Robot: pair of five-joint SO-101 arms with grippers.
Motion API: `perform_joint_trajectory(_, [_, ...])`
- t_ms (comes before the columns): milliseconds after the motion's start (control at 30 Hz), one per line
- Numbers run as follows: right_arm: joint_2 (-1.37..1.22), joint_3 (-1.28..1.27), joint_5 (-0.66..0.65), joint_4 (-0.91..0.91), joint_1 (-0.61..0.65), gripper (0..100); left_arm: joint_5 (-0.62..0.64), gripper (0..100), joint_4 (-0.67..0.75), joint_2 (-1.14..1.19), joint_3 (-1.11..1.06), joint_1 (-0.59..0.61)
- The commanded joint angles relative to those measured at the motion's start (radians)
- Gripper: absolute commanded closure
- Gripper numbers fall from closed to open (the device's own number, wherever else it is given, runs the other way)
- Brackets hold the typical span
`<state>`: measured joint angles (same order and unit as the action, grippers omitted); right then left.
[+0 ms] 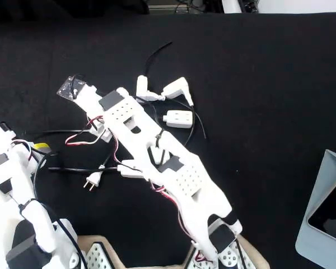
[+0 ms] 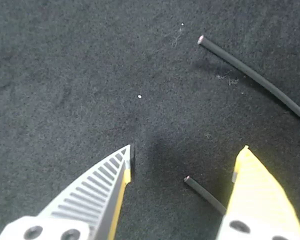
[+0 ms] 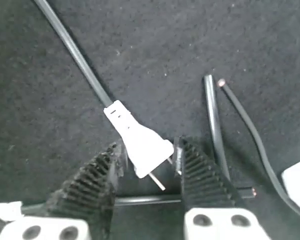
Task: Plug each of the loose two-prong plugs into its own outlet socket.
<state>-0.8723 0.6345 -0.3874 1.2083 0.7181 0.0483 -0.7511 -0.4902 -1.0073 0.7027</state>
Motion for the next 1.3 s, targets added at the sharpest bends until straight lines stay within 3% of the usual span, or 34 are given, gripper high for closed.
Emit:
perform_joint_trajectory(0, [0.005,0.016,-0.014,-0.014,-0.006,88.4,-0.002,68,0.018,-0.028,0.007,-0.001])
perform_joint_trajectory(267, [-0.035,0.022,-0.038,-0.043,-0.005,89.7,-0.002,68,0.018,-0.028,0.007,0.001])
perform_joint_trajectory(400, [0.008,0.030,-0.040,0.021,-0.005,98.9,-0.002,68,0.018,-0.028,0.007,0.001])
perform_joint_trajectory(500, [0.045,0.045,-0.029,0.104,-0.011,97.3,-0.002,68,0.018,-0.028,0.007,0.001])
perform_joint_trajectory(800, [0.107,0.065,0.282,0.318,-0.009,96.6,-0.002,68,0.018,-0.028,0.007,0.001])
perform_joint_trajectory(933, [0.120,0.059,0.362,0.334,-0.006,84.1,-0.002,68,0.018,-0.028,0.007,0.001])
perform_joint_trajectory(1000, [0.131,0.061,0.359,0.354,-0.005,79.5,-0.002,68,0.018,-0.028,0.007,0.002])
perform_joint_trajectory(1267, [0.189,0.056,0.232,0.361,0.023,79.4,-0.002,68,0.018,-0.028,0.007,0.004])
